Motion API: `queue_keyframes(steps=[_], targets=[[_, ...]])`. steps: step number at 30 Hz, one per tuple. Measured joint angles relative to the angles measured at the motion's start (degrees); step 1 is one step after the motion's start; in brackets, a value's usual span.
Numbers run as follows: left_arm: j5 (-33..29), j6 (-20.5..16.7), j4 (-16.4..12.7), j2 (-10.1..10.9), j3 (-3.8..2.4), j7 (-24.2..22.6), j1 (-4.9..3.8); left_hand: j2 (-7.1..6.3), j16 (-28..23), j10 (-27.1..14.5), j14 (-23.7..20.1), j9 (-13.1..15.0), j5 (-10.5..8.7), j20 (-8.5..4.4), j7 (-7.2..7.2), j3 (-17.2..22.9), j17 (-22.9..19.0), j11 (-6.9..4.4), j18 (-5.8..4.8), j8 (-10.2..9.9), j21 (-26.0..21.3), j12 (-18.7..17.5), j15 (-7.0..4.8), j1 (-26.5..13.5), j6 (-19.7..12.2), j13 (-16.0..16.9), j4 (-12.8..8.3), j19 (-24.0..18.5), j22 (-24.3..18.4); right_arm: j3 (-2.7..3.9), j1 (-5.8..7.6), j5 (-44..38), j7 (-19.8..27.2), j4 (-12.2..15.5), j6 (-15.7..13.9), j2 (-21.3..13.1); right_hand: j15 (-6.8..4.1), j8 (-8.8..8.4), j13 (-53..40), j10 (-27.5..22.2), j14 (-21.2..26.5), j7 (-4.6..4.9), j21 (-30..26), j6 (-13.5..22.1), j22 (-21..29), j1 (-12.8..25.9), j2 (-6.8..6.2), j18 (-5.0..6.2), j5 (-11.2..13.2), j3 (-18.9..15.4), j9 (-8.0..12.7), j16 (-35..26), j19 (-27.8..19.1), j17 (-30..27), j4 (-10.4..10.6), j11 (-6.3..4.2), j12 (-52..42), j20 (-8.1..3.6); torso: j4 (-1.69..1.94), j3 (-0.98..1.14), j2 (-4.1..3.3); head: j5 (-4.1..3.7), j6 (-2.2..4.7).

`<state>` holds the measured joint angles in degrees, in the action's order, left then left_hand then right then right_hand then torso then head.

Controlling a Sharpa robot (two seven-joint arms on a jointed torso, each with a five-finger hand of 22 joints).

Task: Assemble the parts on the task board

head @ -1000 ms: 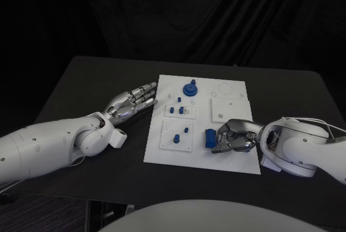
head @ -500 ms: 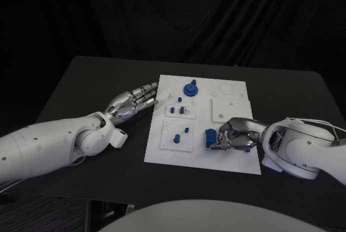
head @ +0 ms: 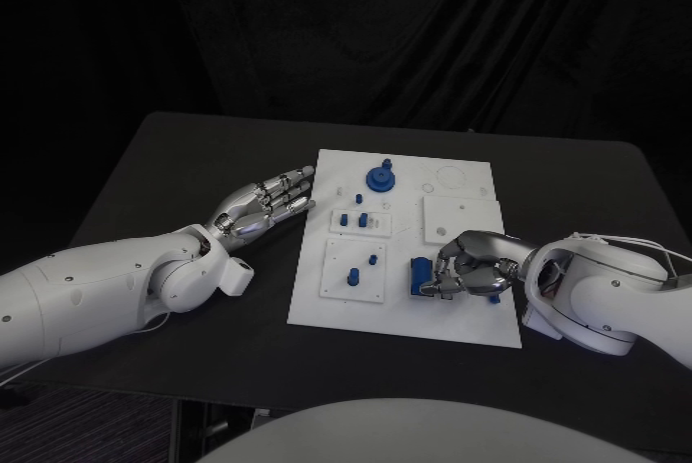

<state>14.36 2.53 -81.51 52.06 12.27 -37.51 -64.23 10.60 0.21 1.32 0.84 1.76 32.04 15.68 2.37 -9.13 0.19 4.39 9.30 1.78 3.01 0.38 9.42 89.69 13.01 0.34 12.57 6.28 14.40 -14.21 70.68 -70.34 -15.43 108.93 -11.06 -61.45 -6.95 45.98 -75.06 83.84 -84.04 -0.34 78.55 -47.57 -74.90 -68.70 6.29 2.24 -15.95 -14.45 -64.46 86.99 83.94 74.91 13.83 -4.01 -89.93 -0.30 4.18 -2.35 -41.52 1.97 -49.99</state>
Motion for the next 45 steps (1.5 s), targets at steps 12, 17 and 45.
queue_keyframes(steps=[12, 17, 45], targets=[[0.0, 0.0, 0.0, 0.0, 0.00, 0.0, 0.04, 0.00, 0.0, 0.0, 0.0, 0.0, 0.00, 0.00, 0.00, 0.2, 0.0, 0.00, 0.00, 0.0, 0.0, 0.0, 0.00, 0.0, 0.0, 0.0, -0.2, 0.0, 0.0, 0.00, -0.04, -0.1, 0.0, -0.8, 0.2, 0.7, 0.00, 0.62, -0.1, -0.1, 0.0, -0.25, 0.0, -0.5, 0.0, -2.8, 0.84, 0.00, 0.0, 1.2, -0.7, 0.0, 0.0, 0.0, -2.0, 0.13, -0.5, 0.00, -0.01, -0.03, 0.00, -0.07, 0.00], [0.0, 0.0, 0.0, 0.0, 0.00, 0.0, 0.04, 0.23, 0.0, 0.0, 0.0, 0.0, 0.00, 0.00, 0.00, 0.2, 0.0, 0.00, 0.00, 0.0, 0.0, 0.0, 0.00, -0.2, 0.0, 0.0, -0.2, 0.0, 0.0, 0.00, -0.09, -0.1, 0.0, -1.0, 0.4, 0.7, 0.01, 0.90, -0.1, -0.1, 0.0, -0.43, 0.0, -0.8, 0.0, -3.6, 1.24, 0.00, 0.0, 1.5, -0.9, 0.0, 0.0, 0.0, -2.3, 0.09, -0.3, 0.00, 0.03, -0.05, 0.00, 0.01, 0.00], [0.0, 0.3, 0.1, -0.2, 0.00, 0.2, 0.14, 0.45, 0.0, 0.0, 0.0, 0.0, 0.00, 0.00, 0.00, 0.2, 0.0, 0.00, 0.00, 0.0, 0.0, 0.0, 0.00, 0.0, 0.0, 0.0, -0.2, 0.0, 0.0, 0.00, -0.14, -0.2, -0.1, -1.1, 1.1, 0.9, 0.08, 0.73, -0.2, -0.1, 0.1, -0.51, -0.1, -1.3, 0.0, -4.3, 1.84, 0.00, 0.0, 3.6, -1.0, 0.0, 0.0, 0.0, -4.4, 0.08, -0.4, 0.00, -0.04, -0.04, 0.01, 0.13, 0.00]])
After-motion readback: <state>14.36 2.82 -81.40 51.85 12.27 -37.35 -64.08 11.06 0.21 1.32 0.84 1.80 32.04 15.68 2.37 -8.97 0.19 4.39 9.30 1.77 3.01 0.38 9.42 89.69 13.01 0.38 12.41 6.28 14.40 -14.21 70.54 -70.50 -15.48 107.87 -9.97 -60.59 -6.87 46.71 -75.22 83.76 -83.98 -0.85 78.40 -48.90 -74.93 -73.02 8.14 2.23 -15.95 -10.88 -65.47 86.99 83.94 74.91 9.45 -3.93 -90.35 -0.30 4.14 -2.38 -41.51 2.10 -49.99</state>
